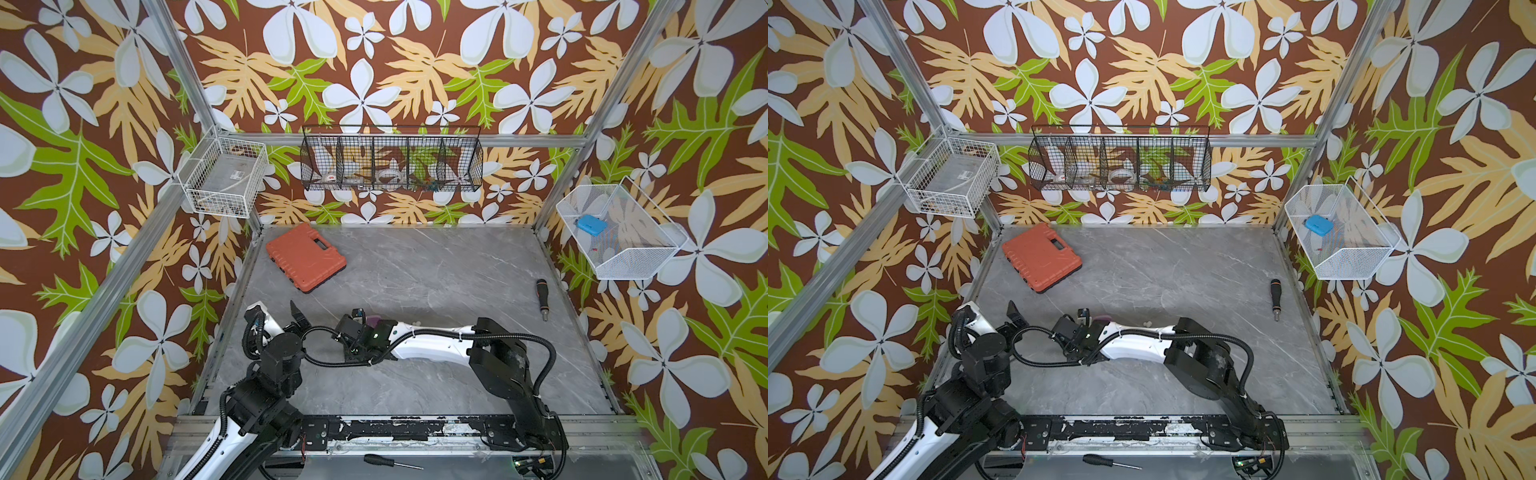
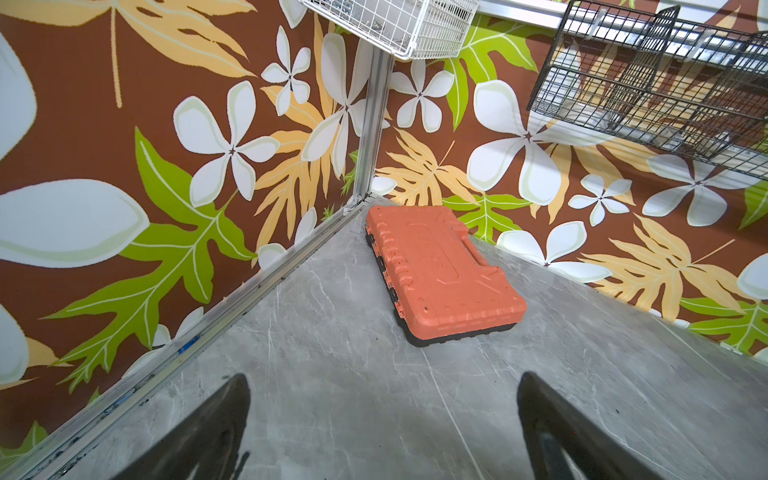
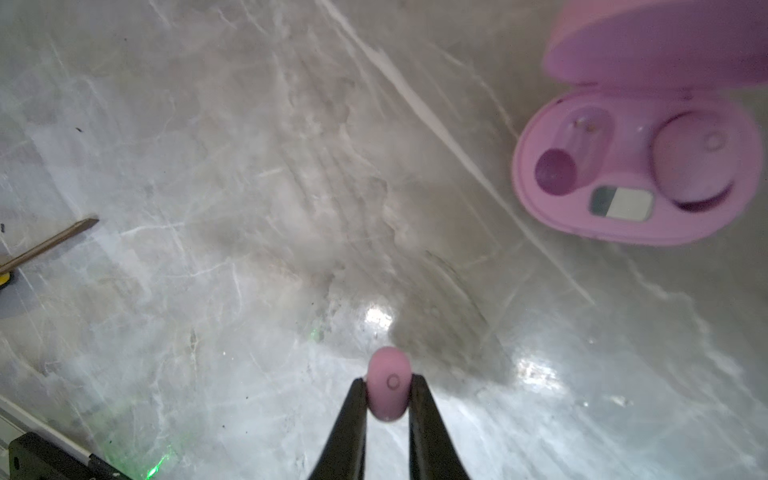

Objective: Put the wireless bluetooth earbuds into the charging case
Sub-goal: 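Lift the pink earbud with the right gripper and carry it over the open pink case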

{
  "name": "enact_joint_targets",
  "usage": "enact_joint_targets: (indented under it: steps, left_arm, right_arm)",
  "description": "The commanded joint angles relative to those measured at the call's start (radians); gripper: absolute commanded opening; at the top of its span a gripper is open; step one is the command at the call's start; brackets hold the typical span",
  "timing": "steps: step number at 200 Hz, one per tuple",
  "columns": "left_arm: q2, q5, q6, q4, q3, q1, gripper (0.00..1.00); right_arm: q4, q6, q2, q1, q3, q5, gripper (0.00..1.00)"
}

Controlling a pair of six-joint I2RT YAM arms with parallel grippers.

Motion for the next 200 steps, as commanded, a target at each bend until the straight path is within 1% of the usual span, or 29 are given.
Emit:
enact_joint_targets:
  steps: [1, 86, 137, 200]
  left_arm:
    - [-0.003, 0.001, 0.008, 0.025, -0.003, 0.002, 1.00]
    - [-0.003, 0.011, 0.015, 0.032, -0.006, 0.003, 1.00]
    - [-0.001, 0.015, 0.017, 0.035, -0.007, 0.001, 1.00]
    - [0.000, 0.017, 0.020, 0.040, -0.007, 0.002, 1.00]
  right_arm:
    - [-0.032, -0.016, -0.014, -0.007, 0.002, 0.057, 0.18]
    - [-0.045, -0.064, -0.045, -0.062, -0.008, 0.142, 0.18]
    - [-0.059, -0.088, -0.037, -0.102, 0.005, 0.173, 0.18]
    - [-0.085, -0.115, -0.011, -0.116, 0.049, 0.205, 0.18]
